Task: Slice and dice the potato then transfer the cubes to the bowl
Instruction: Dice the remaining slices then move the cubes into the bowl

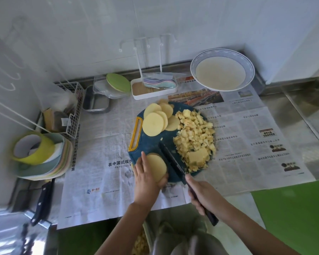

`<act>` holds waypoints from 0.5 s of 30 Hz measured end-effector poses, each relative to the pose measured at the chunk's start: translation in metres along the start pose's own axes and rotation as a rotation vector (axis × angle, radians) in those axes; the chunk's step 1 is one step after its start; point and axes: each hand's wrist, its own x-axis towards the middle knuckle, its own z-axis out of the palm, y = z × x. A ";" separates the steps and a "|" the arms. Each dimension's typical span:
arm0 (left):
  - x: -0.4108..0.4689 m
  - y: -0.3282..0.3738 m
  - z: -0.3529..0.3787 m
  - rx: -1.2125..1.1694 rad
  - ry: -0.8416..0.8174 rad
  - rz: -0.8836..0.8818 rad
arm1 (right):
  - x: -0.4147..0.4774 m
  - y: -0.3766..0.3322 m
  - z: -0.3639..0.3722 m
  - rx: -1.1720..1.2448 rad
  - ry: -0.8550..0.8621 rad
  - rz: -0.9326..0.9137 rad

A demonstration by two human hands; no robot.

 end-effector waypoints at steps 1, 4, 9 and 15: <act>0.000 0.000 -0.002 -0.019 -0.006 -0.003 | 0.000 -0.003 -0.010 0.144 -0.076 0.076; 0.002 0.001 -0.007 -0.058 -0.007 -0.027 | 0.004 -0.006 -0.039 0.308 -0.197 0.222; 0.004 0.004 -0.005 -0.038 -0.023 -0.056 | 0.014 0.001 -0.067 0.232 -0.235 0.247; 0.003 0.004 -0.001 -0.038 -0.001 -0.072 | 0.017 0.003 -0.085 0.165 -0.182 0.186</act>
